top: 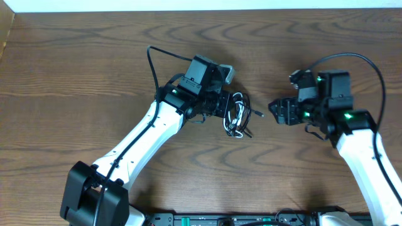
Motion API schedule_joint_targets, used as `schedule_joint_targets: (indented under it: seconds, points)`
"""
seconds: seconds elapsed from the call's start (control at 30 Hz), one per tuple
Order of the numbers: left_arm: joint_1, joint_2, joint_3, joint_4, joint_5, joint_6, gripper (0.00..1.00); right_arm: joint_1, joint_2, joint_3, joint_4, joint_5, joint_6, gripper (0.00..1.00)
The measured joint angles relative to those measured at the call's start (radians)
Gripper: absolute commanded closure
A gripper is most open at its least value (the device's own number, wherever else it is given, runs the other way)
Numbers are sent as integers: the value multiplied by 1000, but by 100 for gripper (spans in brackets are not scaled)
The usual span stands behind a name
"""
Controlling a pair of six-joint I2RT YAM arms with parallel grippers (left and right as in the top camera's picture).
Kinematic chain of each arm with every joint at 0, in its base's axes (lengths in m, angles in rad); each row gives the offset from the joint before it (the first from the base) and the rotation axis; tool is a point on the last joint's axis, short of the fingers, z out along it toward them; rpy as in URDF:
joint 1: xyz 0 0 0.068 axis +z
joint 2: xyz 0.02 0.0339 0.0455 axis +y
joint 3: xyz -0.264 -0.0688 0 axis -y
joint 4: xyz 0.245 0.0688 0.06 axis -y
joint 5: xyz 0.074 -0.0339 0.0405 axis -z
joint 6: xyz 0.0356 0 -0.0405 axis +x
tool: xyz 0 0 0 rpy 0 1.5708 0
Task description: Untangle cables
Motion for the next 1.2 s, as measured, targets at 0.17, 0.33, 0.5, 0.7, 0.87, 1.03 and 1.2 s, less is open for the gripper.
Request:
schedule_joint_targets:
  seconds: [0.17,0.33,0.5,0.7,0.87,1.03,1.2]
  points:
    - [0,0,0,-29,0,0,92,43,102,0,65,-68,2,32]
    - [0,0,0,-43,0,0,92,108,202,0,134,-121,3,35]
    - [0,0,0,-58,0,0,92,147,283,0,242,-135,48,36]
    - [0,0,0,-77,0,0,92,172,359,0,369,-133,153,57]
    - [0,0,0,-84,0,0,92,203,418,0,406,-126,243,72]
    - [0,0,0,-95,0,0,92,235,423,0,408,-127,266,81]
    - [0,0,0,-114,0,5,92,254,423,0,399,-114,276,99]
